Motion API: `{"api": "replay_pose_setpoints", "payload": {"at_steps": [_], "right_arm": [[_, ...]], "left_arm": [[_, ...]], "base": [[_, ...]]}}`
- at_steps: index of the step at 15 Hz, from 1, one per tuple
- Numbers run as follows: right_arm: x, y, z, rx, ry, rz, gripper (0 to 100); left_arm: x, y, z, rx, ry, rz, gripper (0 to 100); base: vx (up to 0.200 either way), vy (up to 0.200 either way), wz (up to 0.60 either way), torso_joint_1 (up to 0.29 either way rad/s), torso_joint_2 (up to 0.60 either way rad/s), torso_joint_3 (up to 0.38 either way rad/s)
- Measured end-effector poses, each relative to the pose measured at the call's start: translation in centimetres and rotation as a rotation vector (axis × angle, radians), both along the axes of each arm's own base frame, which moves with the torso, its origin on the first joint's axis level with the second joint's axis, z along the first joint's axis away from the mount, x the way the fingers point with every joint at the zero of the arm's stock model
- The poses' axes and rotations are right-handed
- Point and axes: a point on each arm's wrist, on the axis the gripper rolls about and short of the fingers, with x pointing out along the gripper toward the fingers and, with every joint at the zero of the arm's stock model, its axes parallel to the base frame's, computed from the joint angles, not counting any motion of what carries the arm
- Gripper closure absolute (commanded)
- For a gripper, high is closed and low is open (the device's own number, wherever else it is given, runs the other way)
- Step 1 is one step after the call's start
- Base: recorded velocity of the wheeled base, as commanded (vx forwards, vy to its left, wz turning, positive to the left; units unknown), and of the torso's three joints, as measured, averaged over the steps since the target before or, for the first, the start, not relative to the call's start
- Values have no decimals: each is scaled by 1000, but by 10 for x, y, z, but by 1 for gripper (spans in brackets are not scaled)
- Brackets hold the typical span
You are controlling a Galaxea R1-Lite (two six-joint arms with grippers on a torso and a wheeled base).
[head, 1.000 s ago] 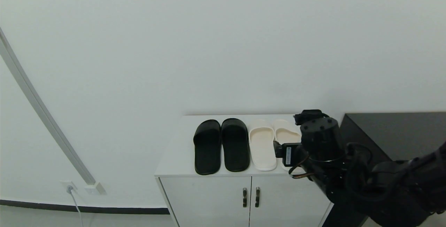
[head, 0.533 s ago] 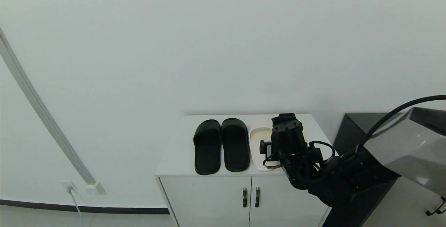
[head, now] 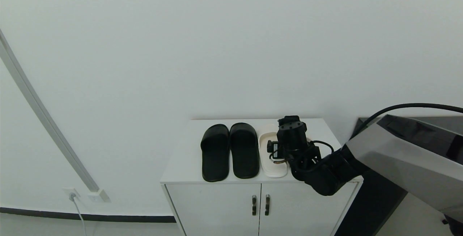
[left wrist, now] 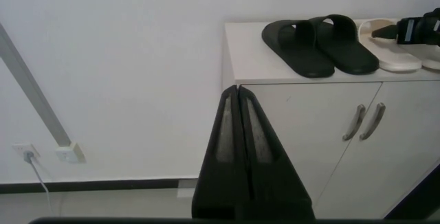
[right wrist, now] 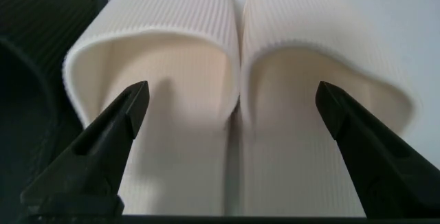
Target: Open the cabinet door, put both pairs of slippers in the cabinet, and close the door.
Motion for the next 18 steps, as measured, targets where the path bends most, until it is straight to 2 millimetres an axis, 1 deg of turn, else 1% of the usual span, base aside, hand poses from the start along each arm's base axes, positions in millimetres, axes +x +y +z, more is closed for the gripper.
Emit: {"api": "replay_pose_setpoints", "payload": {"at_steps": [4, 5, 9, 13, 14, 16, 18], "right_arm": [[21, -2, -4, -3, -37, -6, 0], [24, -3, -6, -4, -37, -7, 100], [26, -2, -11, -4, -30, -1, 100], [25, -3, -11, -4, -34, -3, 100], [24, -4, -9, -3, -39, -3, 100], [15, -9, 4, -9, -57, 4, 100], [-1, -16, 21, -17, -79, 23, 100]], "left_arm": [[0, 0, 0, 0, 0, 0, 100], [0, 0, 0, 0, 0, 0, 100], [0, 0, 0, 0, 0, 0, 100], [0, 0, 0, -3, 0, 0, 100], [0, 0, 0, -5, 0, 1, 100], [0, 0, 0, -6, -1, 1, 100], [0, 0, 0, -6, -1, 1, 100]], "base": [[0, 0, 0, 0, 0, 0], [0, 0, 0, 0, 0, 0], [0, 0, 0, 0, 0, 0], [0, 0, 0, 0, 0, 0], [0, 0, 0, 0, 0, 0], [0, 0, 0, 0, 0, 0], [0, 0, 0, 0, 0, 0]]}}
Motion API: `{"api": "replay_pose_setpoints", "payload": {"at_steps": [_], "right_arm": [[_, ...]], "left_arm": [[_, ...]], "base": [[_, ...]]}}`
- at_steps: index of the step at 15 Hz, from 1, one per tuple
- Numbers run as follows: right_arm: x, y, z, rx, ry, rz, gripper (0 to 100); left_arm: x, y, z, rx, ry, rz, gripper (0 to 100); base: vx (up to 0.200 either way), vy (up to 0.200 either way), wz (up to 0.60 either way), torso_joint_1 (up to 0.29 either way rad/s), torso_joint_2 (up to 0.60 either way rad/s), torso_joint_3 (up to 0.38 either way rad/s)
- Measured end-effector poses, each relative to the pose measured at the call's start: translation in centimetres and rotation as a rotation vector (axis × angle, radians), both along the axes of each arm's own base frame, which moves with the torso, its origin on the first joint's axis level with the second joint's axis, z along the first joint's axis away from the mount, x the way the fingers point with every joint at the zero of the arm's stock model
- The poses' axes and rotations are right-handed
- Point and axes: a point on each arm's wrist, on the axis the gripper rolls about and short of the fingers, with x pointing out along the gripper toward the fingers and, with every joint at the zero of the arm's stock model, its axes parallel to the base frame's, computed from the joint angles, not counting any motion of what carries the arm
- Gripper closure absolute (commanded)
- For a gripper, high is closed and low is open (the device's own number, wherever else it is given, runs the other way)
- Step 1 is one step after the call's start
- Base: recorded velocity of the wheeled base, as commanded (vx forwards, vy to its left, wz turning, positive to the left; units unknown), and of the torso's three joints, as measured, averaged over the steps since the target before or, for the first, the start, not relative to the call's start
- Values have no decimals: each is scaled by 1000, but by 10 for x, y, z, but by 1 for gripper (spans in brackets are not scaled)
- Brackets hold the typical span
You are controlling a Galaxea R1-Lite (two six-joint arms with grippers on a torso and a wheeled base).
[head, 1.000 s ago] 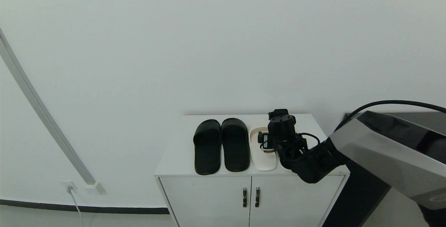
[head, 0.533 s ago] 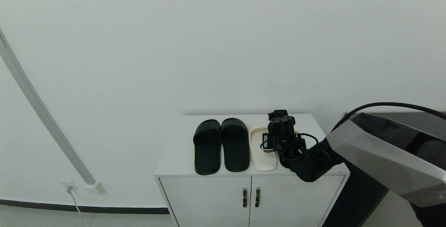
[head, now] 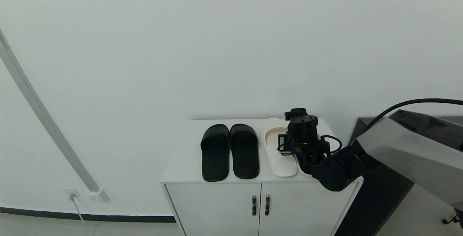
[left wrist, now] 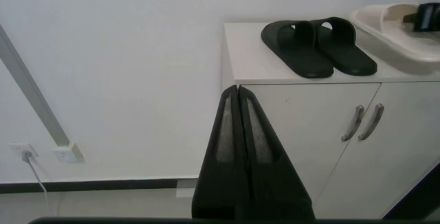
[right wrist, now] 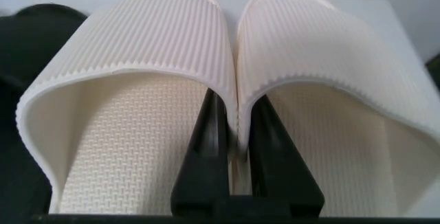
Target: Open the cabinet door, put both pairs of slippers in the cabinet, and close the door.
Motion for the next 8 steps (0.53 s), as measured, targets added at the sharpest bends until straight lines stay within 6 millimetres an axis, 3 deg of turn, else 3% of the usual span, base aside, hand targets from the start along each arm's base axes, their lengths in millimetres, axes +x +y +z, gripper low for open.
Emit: {"api": "replay_pose_setpoints", "payload": {"at_steps": [3, 8], "right_arm": [[-47, -10, 20, -12, -1, 124, 100], [-136, -30, 47, 31, 40, 496, 100]], "left_arm": [[0, 0, 0, 2, 0, 1, 100], [0, 0, 0, 5, 0, 1, 100]], "base": [[0, 0, 0, 0, 0, 0], [0, 0, 0, 0, 0, 0]]}}
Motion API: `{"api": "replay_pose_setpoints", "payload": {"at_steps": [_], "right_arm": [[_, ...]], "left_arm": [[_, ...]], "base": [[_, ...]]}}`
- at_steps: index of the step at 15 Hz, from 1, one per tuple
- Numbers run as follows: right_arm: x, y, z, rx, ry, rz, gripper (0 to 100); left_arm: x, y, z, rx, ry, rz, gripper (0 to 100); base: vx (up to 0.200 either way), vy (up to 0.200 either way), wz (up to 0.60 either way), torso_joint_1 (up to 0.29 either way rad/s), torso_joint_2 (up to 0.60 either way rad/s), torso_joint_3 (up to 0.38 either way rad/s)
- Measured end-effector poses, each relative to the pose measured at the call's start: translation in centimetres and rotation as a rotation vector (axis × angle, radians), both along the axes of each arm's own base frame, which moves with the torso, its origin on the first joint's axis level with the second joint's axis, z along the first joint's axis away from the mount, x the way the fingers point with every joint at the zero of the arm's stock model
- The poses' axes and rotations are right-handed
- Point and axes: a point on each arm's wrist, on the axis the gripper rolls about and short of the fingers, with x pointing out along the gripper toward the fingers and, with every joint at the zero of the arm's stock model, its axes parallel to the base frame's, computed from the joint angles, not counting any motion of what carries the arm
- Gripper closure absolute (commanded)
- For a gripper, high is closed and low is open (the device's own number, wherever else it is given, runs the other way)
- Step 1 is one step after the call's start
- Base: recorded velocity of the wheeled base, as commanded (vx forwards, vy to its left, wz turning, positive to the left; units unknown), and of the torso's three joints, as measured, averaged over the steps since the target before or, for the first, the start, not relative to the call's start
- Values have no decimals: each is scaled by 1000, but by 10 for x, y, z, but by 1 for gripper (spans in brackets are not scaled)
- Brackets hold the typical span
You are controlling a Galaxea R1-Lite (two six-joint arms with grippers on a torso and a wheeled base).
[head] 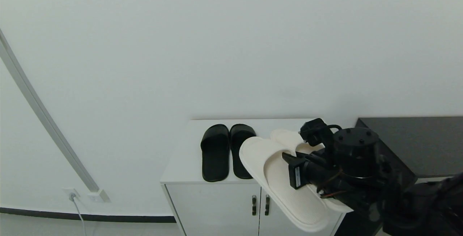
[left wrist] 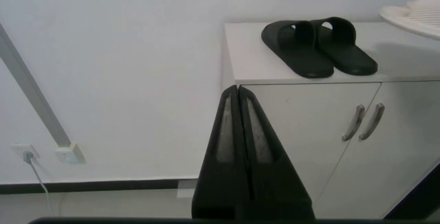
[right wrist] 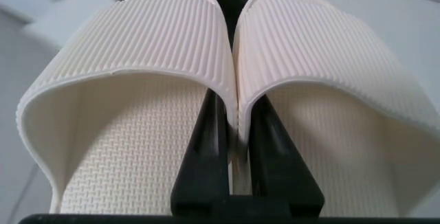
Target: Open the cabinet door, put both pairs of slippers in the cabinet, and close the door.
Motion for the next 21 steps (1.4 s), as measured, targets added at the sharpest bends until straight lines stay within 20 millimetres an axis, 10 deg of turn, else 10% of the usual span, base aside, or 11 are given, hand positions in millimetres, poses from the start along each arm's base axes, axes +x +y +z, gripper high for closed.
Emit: {"api": "replay_pose_setpoints", "payload": {"at_steps": [4, 21], "right_arm": [[-32, -19, 12, 34, 6, 118, 100], [-31, -20, 4, -1, 18, 110, 100]], "left_arm": [[0, 0, 0, 1, 0, 0, 100], [0, 0, 0, 1, 0, -2, 100]], "base": [[0, 0, 0, 0, 0, 0], [-82, 0, 0, -1, 2, 2]]}}
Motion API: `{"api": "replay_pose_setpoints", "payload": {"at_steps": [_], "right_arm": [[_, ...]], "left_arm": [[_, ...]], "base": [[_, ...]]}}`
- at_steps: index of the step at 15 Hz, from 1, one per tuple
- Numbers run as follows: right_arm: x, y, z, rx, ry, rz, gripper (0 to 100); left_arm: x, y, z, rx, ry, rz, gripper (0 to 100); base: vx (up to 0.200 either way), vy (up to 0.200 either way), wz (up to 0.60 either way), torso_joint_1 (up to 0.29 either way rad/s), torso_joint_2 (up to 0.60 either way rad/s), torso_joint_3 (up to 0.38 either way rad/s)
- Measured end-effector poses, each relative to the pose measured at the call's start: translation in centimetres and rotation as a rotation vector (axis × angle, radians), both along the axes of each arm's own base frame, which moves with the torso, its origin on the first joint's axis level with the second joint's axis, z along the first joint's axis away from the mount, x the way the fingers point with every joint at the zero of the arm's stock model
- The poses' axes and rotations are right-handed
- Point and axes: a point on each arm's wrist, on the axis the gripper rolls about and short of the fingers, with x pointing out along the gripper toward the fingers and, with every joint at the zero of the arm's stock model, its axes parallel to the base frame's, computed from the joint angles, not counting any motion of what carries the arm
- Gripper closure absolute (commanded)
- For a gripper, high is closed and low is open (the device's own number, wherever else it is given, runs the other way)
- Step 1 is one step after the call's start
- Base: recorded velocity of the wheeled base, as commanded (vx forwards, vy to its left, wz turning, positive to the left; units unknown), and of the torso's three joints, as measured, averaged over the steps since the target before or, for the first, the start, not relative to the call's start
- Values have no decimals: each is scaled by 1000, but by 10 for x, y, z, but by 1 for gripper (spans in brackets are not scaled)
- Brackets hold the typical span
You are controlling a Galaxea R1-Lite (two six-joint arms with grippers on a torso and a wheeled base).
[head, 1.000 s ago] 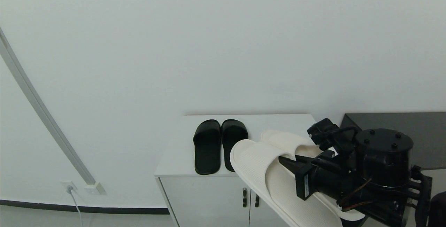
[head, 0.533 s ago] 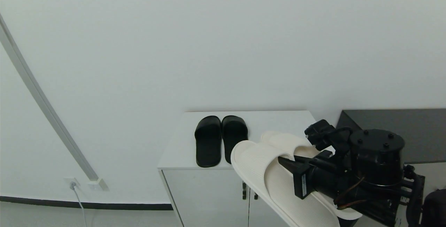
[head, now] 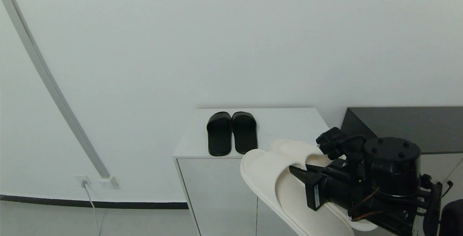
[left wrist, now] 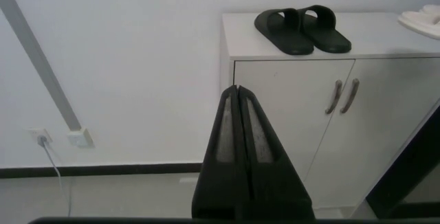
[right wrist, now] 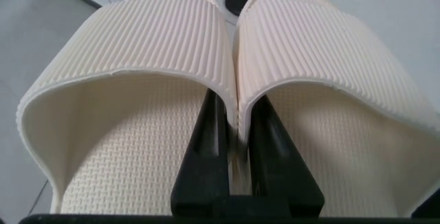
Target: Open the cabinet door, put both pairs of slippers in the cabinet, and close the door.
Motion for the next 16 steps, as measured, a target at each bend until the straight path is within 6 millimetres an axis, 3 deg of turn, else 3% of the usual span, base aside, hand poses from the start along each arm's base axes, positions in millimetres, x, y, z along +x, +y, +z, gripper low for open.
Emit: {"api": "replay_pose_setpoints", "payload": {"at_steps": [10, 15, 16], "right_arm": [[0, -2, -2, -12, 4, -1, 100], [-1, -2, -3, -13, 5, -2, 100], [-1, -2, -3, -12, 5, -1, 100]], "left_arm": [[0, 0, 0, 0, 0, 2, 100], [0, 0, 0, 0, 0, 1, 100], [0, 0, 0, -1, 1, 1, 0]], "base": [[0, 0, 0, 0, 0, 0], [0, 0, 0, -129, 275, 152], [0, 0, 0, -149, 349, 188]]}}
